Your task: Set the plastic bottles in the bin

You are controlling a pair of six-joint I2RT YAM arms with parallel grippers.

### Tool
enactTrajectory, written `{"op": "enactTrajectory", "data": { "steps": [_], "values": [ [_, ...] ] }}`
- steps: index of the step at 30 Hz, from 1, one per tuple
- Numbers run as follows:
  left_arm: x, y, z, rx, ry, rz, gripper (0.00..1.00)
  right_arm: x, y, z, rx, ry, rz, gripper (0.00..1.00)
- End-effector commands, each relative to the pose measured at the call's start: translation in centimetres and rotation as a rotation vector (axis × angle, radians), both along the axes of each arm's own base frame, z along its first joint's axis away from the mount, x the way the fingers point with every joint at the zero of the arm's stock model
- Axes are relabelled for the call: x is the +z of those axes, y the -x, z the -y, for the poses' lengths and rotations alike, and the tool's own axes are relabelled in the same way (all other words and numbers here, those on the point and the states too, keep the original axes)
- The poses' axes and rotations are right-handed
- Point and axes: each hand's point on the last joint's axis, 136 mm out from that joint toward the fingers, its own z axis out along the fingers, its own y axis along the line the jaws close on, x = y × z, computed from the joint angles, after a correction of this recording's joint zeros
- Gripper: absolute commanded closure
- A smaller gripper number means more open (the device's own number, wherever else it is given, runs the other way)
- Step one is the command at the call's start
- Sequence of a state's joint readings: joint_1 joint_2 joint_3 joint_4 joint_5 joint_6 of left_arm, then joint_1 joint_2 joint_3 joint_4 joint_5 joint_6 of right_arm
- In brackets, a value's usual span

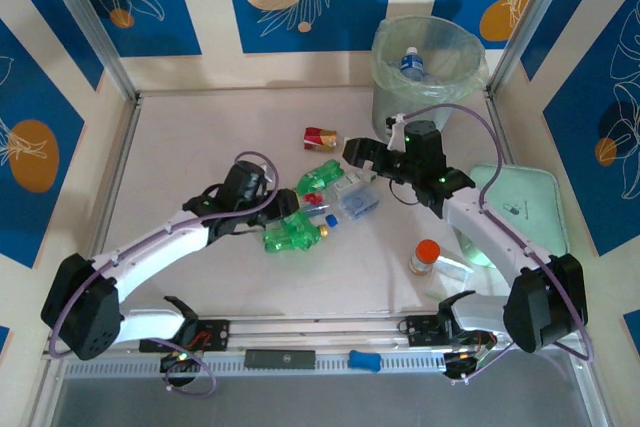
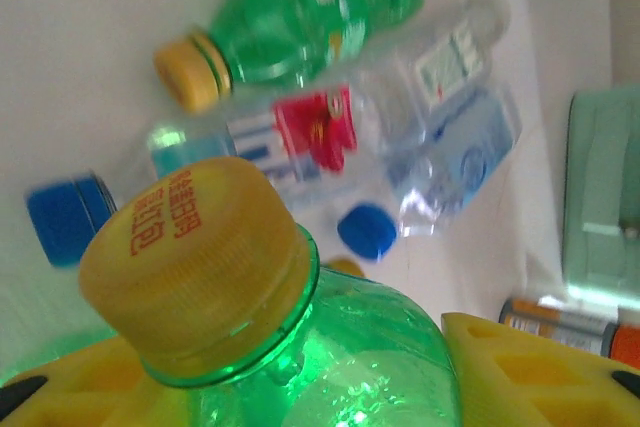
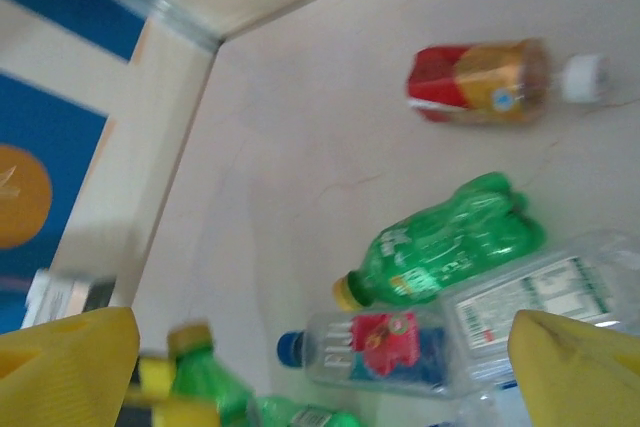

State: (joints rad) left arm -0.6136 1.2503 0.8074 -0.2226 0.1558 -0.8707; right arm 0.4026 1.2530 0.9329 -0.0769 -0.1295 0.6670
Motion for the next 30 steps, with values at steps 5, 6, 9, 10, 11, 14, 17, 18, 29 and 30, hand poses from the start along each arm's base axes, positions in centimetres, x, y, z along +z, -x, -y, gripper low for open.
{"op": "enactTrajectory", "data": {
  "steps": [5, 6, 9, 10, 11, 14, 17, 18, 29, 30],
  "values": [
    [5.1, -6.4, -0.9, 0.09, 0.097, 0.166, 0.55, 0.6, 4.8, -5.3, 0.283, 0.005, 0.065, 0.04],
    [5.4, -6.8, -1.0, 0.095, 0.102, 0.17, 0.55, 0.3, 5.3, -5.9, 0.308, 0.014, 0.065, 0.03],
    [6.0, -7.8, -1.1, 0.111, 0.141, 0.18, 0.55, -0.7, 6.2, -7.5, 0.369, 0.055, 0.06, 0.03],
    [6.1, -7.9, -1.1, 0.114, 0.153, 0.183, 0.55, -1.0, 6.4, -7.9, 0.381, 0.071, 0.058, 0.03],
    [6.1, -8.0, -1.1, 0.116, 0.165, 0.183, 0.55, -1.5, 6.5, -8.4, 0.387, 0.091, 0.058, 0.03],
    [6.2, -7.8, -0.6, 0.087, 0.193, 0.174, 0.55, -2.7, 6.7, -9.7, 0.418, 0.128, 0.058, 0.03],
    [6.4, -7.4, -0.2, 0.052, 0.223, 0.16, 0.55, -3.6, 6.7, -11.1, 0.45, 0.155, 0.051, 0.03],
    [6.5, -7.3, 0.0, 0.04, 0.235, 0.158, 0.55, -4.0, 6.7, -11.6, 0.46, 0.168, 0.051, 0.03],
    [6.8, -6.2, 0.1, -0.004, 0.252, 0.158, 0.56, -5.3, 6.4, -14.0, 0.492, 0.248, 0.056, 0.07],
    [6.7, -6.2, 0.1, -0.006, 0.253, 0.153, 0.56, -5.3, 6.3, -14.0, 0.49, 0.247, 0.056, 0.08]
  ]
}}
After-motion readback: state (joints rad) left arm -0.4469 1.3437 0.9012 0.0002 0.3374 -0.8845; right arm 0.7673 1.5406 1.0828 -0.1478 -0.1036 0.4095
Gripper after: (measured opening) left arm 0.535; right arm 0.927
